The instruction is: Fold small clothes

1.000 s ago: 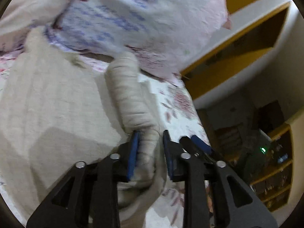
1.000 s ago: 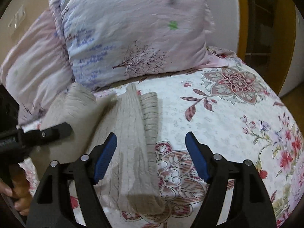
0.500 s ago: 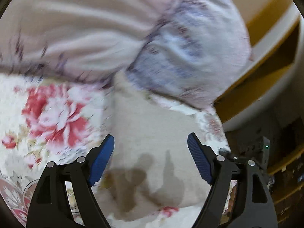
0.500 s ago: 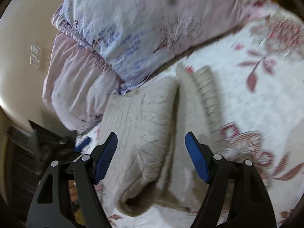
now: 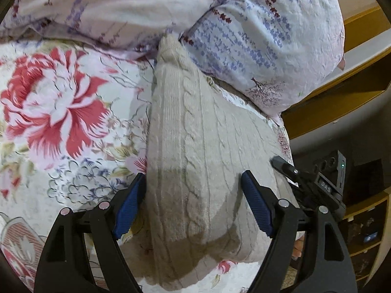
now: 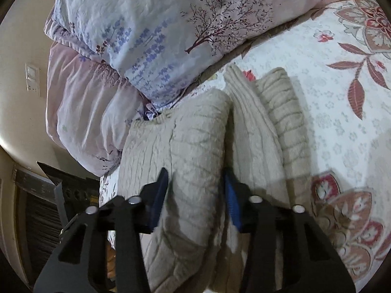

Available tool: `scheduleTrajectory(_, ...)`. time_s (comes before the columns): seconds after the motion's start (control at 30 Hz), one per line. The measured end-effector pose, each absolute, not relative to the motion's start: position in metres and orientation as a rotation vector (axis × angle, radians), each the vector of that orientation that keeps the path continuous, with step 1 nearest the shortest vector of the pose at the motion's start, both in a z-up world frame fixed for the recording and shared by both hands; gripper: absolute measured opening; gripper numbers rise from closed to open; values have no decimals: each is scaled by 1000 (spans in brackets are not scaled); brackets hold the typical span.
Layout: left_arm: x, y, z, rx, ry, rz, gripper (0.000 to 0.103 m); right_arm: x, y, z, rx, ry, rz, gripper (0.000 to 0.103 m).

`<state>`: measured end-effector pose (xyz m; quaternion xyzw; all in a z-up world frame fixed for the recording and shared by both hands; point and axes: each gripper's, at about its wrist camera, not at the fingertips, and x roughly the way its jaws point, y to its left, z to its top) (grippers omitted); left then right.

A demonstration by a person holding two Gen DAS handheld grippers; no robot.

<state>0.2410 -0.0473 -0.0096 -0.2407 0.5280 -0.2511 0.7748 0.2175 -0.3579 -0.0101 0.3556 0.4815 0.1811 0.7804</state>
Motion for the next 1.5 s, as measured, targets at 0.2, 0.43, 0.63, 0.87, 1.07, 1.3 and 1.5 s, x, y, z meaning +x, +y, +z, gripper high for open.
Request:
scheduleTrajectory(0.2,241,-54,-11,-525,1146,-562,80,223,-349,-9,687,1009,390,18)
scheduleTrajectory(0.43,235,-45,-4,-533,1126,-566,80,210,-332,45,414,830,320,15)
scheduleTrajectory(0.63,229,-48,0,-503,1105,-591,80,201,-345,67,303,754,205,15)
scheduleTrajectory(0.87,224,-57,1,-471,1091,-635,76,187,-357,65,253,723,140,14)
scheduleTrajectory(1.07,222,-60,0,-455,1082,-663,74,192,-366,47,223,788,48,14)
scheduleTrajectory(1.3,217,-60,3,-454,1082,-668,74,193,-390,26,363,871,19,34)
scheduleTrajectory(1.5,205,-50,5,-469,1068,-669,74,158,-417,47,492,806,54,53)
